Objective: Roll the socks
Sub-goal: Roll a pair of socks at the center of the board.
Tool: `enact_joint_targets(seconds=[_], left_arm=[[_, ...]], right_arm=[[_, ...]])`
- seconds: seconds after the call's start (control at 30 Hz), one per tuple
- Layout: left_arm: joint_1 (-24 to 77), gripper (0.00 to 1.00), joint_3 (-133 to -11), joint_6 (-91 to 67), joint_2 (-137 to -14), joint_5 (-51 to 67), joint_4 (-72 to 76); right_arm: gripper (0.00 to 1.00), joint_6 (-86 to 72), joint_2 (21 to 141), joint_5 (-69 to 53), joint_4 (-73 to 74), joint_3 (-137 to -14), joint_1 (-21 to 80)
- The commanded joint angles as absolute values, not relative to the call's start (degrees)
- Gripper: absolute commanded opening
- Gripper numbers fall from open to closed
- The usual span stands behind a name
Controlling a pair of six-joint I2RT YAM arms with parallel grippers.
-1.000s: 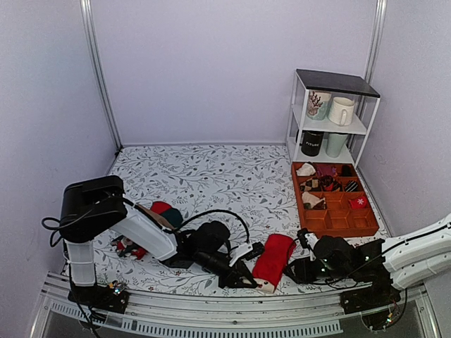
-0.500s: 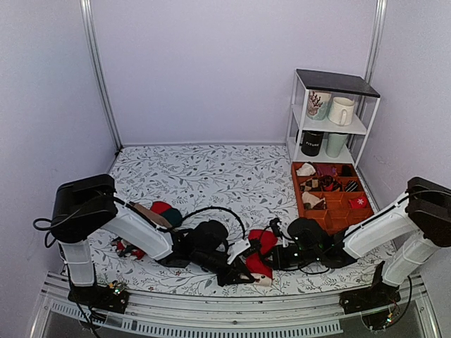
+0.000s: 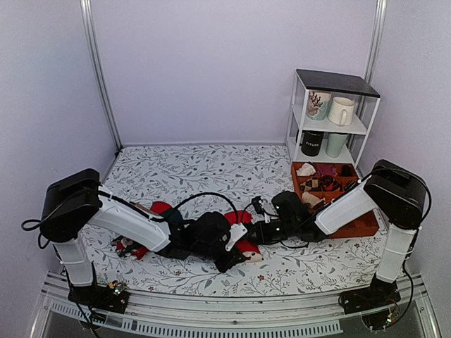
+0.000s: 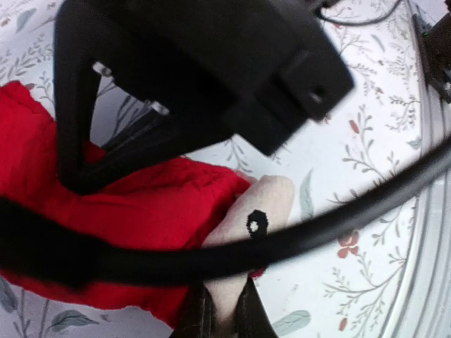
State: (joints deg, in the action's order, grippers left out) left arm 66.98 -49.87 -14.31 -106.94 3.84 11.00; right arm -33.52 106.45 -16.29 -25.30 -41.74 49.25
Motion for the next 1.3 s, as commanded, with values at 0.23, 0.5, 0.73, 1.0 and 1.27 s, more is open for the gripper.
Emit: enact_joint_targets(seconds=[0.23,0.5,0.73,1.0,1.27], left_arm=[[58.9,0.00,-46.7,-11.9,-112.1,9.4,0.6],[57.5,0.00,-46.2,-12.6,-115.2,13.3,-0.7],[57.3,0.00,-45.9,-12.7,-115.1,14.7,-1.1],[57.0,0.00,-45.8,-12.5,-115.9,15.3,-0.9],[56.8,0.00,-45.6,-12.4,-116.1,15.5,-0.4]], right_arm=[[0.31,-20.7,100.2,-18.5,-19.8,-40.8,47.1],[0.37,-2.6,85.5,-25.2,-24.7,-31.1,47.1],[0.39,12.5,86.2,-29.8,-26.7,-29.7,48.7],[0.40,18.6,92.5,-25.2,-25.1,-33.6,52.1],[0.40,18.7,97.3,-20.4,-24.5,-35.7,53.1]])
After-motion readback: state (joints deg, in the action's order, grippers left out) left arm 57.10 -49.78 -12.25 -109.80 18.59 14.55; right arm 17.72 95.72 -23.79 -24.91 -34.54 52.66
